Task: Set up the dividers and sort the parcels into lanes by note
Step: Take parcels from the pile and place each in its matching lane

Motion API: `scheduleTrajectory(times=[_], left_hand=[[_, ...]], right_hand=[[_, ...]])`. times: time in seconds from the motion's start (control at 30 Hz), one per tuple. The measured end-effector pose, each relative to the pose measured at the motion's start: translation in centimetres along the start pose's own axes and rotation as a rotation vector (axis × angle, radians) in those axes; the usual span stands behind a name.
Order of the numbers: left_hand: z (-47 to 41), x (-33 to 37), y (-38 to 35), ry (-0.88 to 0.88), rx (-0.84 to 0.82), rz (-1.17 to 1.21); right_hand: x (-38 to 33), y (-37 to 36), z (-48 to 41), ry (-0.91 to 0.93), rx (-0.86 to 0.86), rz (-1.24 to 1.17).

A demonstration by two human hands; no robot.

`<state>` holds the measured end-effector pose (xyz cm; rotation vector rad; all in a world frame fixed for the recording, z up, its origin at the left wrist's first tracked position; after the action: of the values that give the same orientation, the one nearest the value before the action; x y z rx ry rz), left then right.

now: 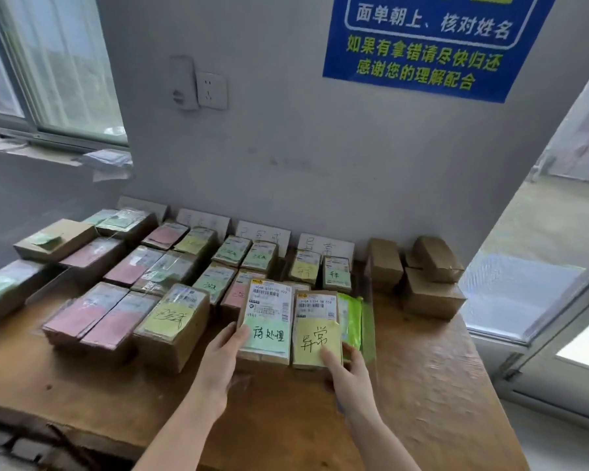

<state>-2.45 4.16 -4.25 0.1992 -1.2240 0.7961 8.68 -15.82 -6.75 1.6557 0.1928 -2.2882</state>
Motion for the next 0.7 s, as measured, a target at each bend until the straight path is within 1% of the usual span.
scheduleTrajectory(times=[0.07,0.2,0.33,0.43,0.6,0.7], left_hand=[[-0.6,-0.1,1.6,0.016,-0.009,-0.001],[-1.4,-0.5,3.8,0.039,-0.01,0.012],[-1.8,-1.0,5.0,0.067,-0.001,0.035],[-2.1,-1.6,5.6,0.087,0.018,0.036],[-2.7,-2.7,6.6,0.132,0.051,0.029],[-3.0,-3.0,6.9,0.141,0.057,0.022]], right_hand=[[1.2,-1.4,0.1,-0.043,0.023,0.057],[3.3,-3.5,-0.3,-0.132,0.014,0.147],[5.5,-5.0,-1.3,-0.219,-0.011,0.19],[7.0,-5.8,-2.1,-0.275,-0.033,0.174],[8.4,-6.1,-3.2,-0.314,-0.028,0.222],[8.9,-6.2,-3.7,-0.299,-0.008,0.35]])
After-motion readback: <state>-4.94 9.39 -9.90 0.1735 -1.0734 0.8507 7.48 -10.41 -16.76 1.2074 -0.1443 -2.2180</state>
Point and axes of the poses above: each hand's wrist, its own z-axis away from the middle knuckle, its own y-axis out of the back of the hand, x = y × z, the point moved 7 cm from there along -z, towards the middle knuckle, and after that the axes turned 2 degrees about -x, right-handed, at the moved point
